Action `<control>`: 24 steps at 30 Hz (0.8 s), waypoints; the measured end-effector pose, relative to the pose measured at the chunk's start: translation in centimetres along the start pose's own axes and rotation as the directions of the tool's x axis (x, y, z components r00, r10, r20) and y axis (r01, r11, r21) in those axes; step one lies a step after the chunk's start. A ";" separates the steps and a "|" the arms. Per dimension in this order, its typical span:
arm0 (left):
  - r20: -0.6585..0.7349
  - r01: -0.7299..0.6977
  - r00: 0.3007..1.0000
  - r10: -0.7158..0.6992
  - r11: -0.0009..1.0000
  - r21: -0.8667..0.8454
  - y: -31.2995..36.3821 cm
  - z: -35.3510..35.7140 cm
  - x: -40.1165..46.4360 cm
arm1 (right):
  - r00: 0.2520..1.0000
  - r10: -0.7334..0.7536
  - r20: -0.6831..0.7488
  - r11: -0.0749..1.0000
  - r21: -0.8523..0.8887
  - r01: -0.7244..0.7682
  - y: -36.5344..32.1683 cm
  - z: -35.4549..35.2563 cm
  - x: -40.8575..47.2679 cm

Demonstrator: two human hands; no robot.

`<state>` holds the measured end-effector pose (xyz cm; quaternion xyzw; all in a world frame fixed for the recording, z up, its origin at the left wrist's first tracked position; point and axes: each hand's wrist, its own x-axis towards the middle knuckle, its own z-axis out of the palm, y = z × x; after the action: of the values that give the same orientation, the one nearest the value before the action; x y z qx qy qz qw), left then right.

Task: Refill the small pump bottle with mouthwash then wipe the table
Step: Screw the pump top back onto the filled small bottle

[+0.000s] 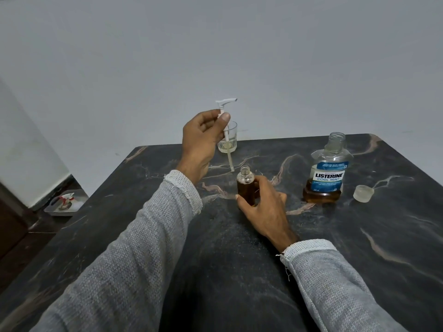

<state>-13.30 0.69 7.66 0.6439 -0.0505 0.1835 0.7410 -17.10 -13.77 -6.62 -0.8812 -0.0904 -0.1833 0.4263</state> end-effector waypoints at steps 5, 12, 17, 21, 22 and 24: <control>-0.018 -0.003 1.000 0.001 0.996 -0.085 -0.1 1.5 -0.7 | 1.000 -0.006 -0.015 1.000 -0.005 0.006 -0.1 0.1 0.0; -0.051 -0.038 0.998 0.031 0.991 -0.132 0.2 1.6 -0.4 | 1.000 -0.017 -0.020 1.000 0.000 0.017 0.0 0.1 0.0; -0.019 -0.039 0.999 0.037 0.995 -0.088 -0.9 2.0 -1.0 | 0.999 -0.022 -0.027 1.000 -0.003 0.022 -0.1 0.1 0.0; 0.003 -0.048 0.999 0.048 0.998 -0.049 -2.8 1.9 -2.3 | 0.999 -0.033 -0.037 0.999 -0.006 0.033 -0.1 0.1 -0.1; 0.010 -0.052 0.999 0.052 0.998 -0.035 -3.3 1.8 -2.6 | 0.999 -0.034 -0.040 0.999 -0.006 0.034 -0.1 0.1 0.0; 0.028 -0.050 0.998 0.050 0.999 0.006 -4.1 1.6 -3.3 | 0.998 -0.035 -0.044 0.999 -0.001 0.035 -0.2 0.0 -0.1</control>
<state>-14.70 -1.97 3.10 0.6476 -0.0763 0.1931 0.7331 -17.20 -13.64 -6.54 -0.8752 -0.0965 -0.2101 0.4249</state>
